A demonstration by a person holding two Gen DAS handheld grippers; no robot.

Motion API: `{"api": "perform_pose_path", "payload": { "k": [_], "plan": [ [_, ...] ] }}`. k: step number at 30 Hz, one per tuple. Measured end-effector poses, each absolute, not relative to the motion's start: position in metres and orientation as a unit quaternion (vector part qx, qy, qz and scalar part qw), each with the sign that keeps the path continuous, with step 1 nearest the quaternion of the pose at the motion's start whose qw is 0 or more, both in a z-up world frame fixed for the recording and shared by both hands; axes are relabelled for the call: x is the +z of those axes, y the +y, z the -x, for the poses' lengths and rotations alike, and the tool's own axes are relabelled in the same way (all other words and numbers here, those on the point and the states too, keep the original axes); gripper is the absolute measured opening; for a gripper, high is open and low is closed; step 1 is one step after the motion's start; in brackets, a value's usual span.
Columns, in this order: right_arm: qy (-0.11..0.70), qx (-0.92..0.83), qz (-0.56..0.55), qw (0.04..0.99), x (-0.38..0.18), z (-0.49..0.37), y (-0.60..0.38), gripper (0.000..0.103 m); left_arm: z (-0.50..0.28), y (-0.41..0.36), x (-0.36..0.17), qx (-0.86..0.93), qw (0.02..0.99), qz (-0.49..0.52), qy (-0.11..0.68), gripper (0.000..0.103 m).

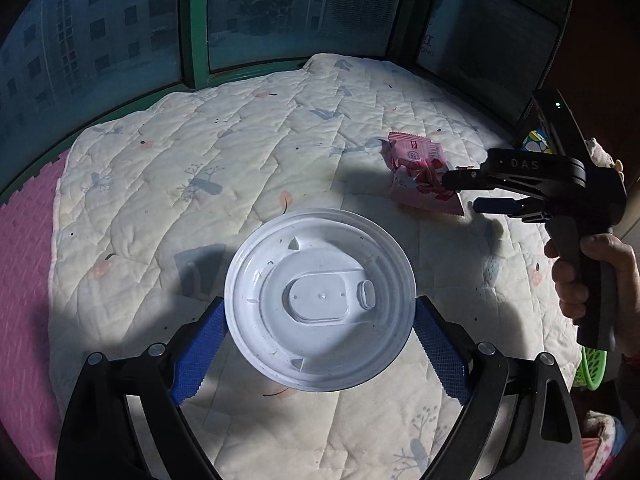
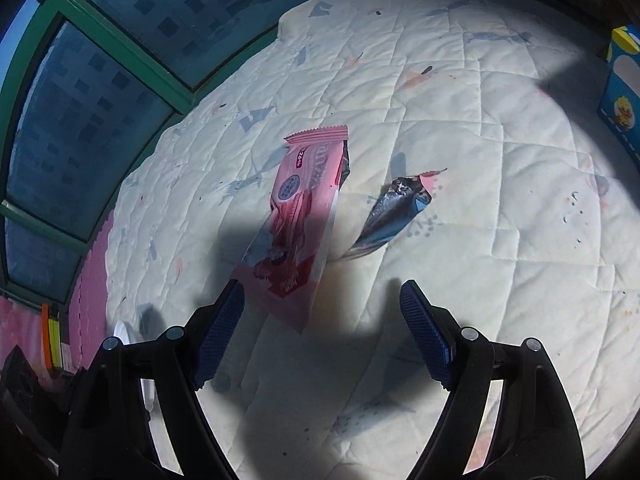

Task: Collect trash
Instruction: 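Grasp the white plate lid with the left tool while the right tool grasps the pink wrapper, then carry the lid and pink wrapper to the green basket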

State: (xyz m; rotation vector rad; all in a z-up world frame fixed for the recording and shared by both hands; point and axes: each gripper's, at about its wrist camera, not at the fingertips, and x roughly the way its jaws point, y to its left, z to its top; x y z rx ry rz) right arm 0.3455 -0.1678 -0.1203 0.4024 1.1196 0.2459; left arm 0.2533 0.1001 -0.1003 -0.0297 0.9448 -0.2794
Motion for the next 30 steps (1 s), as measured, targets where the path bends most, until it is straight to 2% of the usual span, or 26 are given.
{"api": "perform_pose_path", "payload": {
  "k": [6, 7, 8, 12, 14, 20, 25, 30],
  "plan": [
    [0.522, 0.094, -0.18, 0.828, -0.125, -0.364, -0.159, 0.076, -0.253, 0.11, -0.105, -0.125, 0.88, 0.018, 0.457, 0.088],
    [0.52, 0.091, -0.177, 0.831, -0.124, -0.366, -0.157, 0.073, -0.253, 0.112, -0.106, -0.124, 0.88, 0.02, 0.459, 0.088],
    [0.518, 0.093, -0.175, 0.832, -0.124, -0.368, -0.156, 0.063, -0.254, 0.113, -0.107, -0.123, 0.879, 0.023, 0.46, 0.088],
    [0.515, 0.096, -0.172, 0.834, -0.125, -0.373, -0.15, 0.052, -0.254, 0.114, -0.109, -0.122, 0.878, 0.026, 0.461, 0.088],
    [0.513, 0.101, -0.169, 0.836, -0.125, -0.373, -0.148, 0.037, -0.254, 0.114, -0.11, -0.12, 0.878, 0.026, 0.463, 0.088],
    [0.499, 0.11, -0.18, 0.84, -0.122, -0.366, -0.148, 0.019, -0.253, 0.115, -0.109, -0.116, 0.877, 0.031, 0.465, 0.088],
    [0.481, 0.126, -0.176, 0.85, -0.105, -0.348, -0.15, 0.014, -0.248, 0.11, -0.103, -0.117, 0.879, 0.027, 0.461, 0.088],
    [0.46, 0.144, -0.172, 0.859, -0.083, -0.316, -0.158, 0.013, -0.239, 0.099, -0.092, -0.124, 0.882, 0.022, 0.453, 0.088]
  ]
}}
